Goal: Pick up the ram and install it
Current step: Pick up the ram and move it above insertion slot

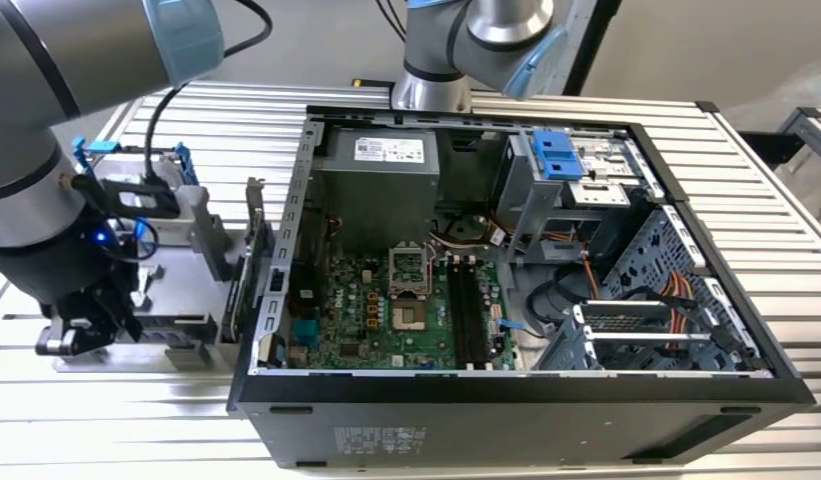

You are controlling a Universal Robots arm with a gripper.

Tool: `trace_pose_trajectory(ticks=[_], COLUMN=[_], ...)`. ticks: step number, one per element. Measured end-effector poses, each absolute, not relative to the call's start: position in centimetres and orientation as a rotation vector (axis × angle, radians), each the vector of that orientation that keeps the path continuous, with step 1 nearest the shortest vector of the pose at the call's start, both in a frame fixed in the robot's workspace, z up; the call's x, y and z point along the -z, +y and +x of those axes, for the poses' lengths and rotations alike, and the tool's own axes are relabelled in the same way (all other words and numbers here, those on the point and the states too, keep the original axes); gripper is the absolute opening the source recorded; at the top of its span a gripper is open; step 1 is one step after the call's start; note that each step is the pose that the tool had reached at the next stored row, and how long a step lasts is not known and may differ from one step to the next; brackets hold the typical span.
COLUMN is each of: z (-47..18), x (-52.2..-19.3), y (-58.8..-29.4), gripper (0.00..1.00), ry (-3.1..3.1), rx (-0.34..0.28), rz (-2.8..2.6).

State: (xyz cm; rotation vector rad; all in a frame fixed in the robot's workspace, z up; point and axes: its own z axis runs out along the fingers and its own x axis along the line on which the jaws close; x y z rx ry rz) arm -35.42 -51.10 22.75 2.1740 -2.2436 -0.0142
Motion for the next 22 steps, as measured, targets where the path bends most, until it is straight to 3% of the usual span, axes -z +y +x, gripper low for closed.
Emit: trace_pose_trajectory(ticks=[22], z=[-35.4], x=[-24.3], y=[-51.1], gripper=[0.00], ry=[-2.244], rx=[0.014], rz=[2.174])
